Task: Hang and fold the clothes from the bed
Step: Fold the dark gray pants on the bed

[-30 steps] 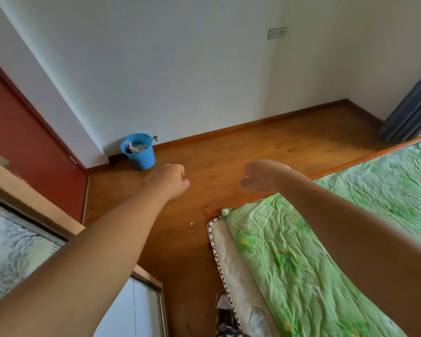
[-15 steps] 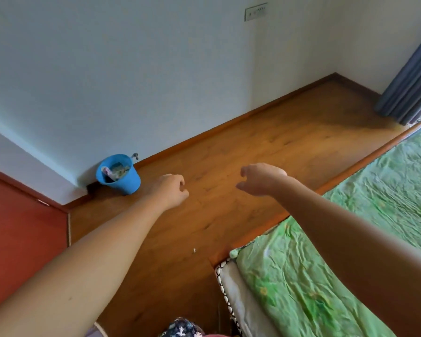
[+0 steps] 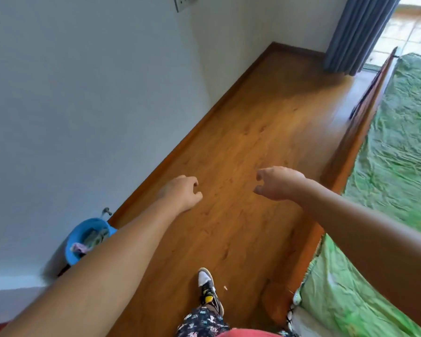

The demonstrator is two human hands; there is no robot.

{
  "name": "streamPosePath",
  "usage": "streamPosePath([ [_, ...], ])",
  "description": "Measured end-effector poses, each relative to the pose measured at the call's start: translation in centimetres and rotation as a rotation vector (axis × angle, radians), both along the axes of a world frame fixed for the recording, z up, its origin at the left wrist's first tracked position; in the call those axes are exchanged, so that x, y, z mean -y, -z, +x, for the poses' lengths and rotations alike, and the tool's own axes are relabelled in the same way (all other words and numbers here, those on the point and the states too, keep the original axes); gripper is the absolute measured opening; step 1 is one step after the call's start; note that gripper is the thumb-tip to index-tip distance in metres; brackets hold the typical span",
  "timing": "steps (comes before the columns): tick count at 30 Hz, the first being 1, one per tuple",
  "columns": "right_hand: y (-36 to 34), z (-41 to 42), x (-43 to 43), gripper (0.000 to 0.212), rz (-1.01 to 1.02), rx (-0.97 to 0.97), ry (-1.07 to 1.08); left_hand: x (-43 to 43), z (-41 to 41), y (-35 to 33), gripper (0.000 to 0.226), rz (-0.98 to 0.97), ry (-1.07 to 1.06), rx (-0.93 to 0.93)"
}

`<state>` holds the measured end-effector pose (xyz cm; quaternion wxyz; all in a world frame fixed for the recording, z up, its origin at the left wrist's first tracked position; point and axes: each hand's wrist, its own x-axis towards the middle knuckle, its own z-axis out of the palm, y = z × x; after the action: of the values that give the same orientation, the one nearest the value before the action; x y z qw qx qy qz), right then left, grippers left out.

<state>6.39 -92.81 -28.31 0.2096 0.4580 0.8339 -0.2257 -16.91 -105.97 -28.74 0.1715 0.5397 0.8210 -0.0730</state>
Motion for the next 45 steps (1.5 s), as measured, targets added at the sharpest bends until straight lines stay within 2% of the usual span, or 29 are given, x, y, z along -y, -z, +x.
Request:
streamPosePath([
  [7,-0.4,-9.9,-4.3,0.049,-0.017,0.005,0.136,-6.9,-12.6,-0.3,0.045,-0.037,0.13,-0.014],
  [14,-1.7,-7.9,-9.7,0.052,0.032,0.019,0.343,-18.1,-12.9,-0.4,0.044,0.018,0.29,0.044],
  [20,-2.3,-2.5,-16.9,0.048,0.088,-0.026,0.513,-30.7,-7.6,-1.6,0.045,0.085,0.454,0.119],
  [27,-3.5,5.6,-31.1,0.048,0.134,-0.076,0.638,-47.5,1.6,-4.3,0.041,0.156,0.587,0.103],
  [33,-5.3,11.6,-41.4,0.035,0.129,-0.069,0.743,-61.2,8.9,-6.3,0.043,0.175,0.707,0.102],
  [45,-5.5,20.7,-62.3,0.048,0.126,0.016,1.097,-89.5,23.4,-5.5,0.038,0.184,1.033,0.272],
])
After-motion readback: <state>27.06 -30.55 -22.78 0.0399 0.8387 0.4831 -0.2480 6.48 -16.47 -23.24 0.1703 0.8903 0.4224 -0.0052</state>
